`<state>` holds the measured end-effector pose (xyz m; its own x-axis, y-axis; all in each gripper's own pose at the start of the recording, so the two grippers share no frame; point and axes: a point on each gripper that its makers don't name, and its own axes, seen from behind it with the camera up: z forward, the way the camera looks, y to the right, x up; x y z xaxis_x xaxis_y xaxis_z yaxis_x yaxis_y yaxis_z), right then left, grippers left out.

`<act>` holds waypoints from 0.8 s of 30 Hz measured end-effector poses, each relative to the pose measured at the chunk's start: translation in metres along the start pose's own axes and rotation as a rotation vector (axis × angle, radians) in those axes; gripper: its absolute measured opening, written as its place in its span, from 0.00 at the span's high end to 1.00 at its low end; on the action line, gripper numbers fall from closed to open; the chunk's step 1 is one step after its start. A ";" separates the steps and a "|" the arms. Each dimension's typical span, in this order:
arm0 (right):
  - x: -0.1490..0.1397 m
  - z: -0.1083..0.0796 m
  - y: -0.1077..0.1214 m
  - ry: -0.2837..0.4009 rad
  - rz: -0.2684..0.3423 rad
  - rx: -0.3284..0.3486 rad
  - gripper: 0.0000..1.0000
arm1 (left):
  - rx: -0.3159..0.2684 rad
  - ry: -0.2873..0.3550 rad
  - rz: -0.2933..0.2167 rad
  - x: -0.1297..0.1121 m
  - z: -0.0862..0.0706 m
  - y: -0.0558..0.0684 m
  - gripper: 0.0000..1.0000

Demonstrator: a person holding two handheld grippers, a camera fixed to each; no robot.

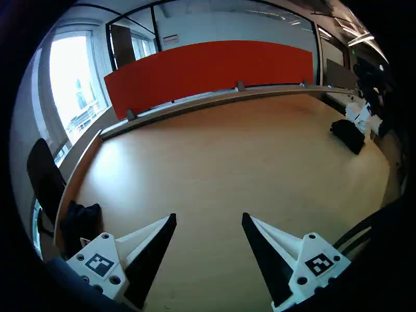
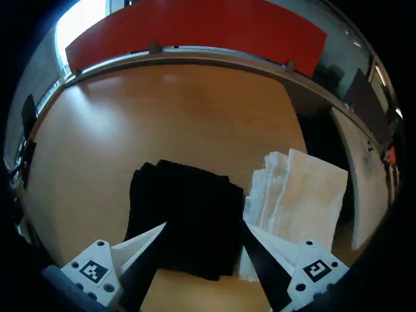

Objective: Fold towel

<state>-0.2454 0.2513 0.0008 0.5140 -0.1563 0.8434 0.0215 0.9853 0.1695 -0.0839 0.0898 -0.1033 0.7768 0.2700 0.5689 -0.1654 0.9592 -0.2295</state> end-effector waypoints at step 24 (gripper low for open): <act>0.029 0.024 0.020 -0.006 0.115 -0.012 0.33 | 0.020 -0.024 -0.007 -0.007 -0.004 -0.001 0.06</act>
<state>-0.2507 0.2646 0.0411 0.5083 -0.0421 0.8601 -0.0274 0.9975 0.0650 -0.0873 0.0869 -0.1103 0.7634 0.2649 0.5891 -0.1723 0.9625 -0.2095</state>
